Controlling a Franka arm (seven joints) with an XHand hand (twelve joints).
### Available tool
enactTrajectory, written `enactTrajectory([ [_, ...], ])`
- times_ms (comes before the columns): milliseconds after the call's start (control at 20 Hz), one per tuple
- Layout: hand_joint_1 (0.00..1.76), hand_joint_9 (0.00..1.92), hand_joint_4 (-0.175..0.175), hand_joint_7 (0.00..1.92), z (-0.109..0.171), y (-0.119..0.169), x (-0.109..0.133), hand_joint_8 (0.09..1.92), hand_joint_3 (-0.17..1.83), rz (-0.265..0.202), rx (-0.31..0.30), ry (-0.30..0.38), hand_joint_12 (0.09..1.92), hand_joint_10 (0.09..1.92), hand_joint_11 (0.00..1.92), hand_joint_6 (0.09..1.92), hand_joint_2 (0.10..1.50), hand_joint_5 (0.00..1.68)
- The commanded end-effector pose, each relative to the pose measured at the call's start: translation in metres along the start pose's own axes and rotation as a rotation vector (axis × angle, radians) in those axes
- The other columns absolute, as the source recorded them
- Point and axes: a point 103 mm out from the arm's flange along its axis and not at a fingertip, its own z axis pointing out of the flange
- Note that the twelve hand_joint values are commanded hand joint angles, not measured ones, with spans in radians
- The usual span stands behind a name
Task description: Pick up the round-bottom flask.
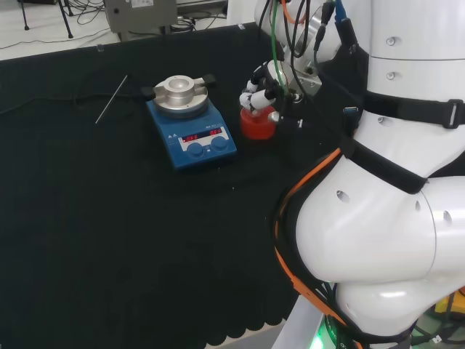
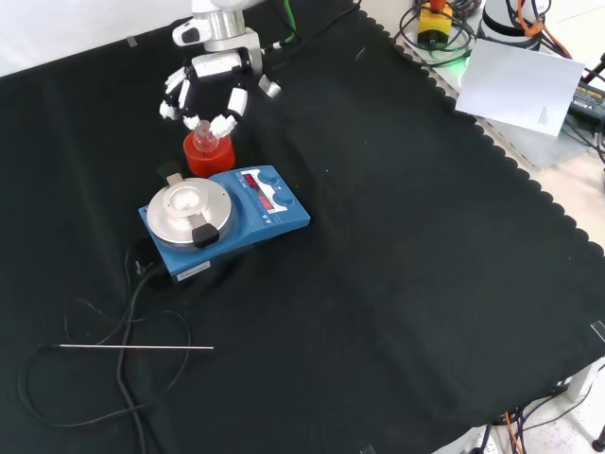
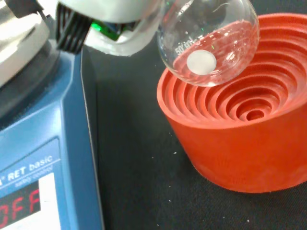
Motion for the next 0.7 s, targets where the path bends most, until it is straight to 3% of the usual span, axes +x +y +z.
enactTrajectory([
  [50, 1.12, 0.69, 0.175, 0.52, -0.015, -0.01, 0.002, 0.55, 0.85, 0.01, -0.019, 0.011, 1.28, 0.54, 0.37, 0.9, 0.59, 1.2],
  [550, 1.12, 0.69, 0.175, 0.53, -0.036, -0.017, 0.009, 0.55, 0.85, 0.027, -0.039, 0.049, 1.27, 0.54, 0.37, 0.9, 0.6, 1.2],
  [700, 1.12, 0.69, 0.175, 0.53, -0.032, -0.018, 0.026, 0.56, 0.85, 0.015, -0.041, 0.048, 1.27, 0.54, 0.37, 0.9, 0.6, 1.2],
])
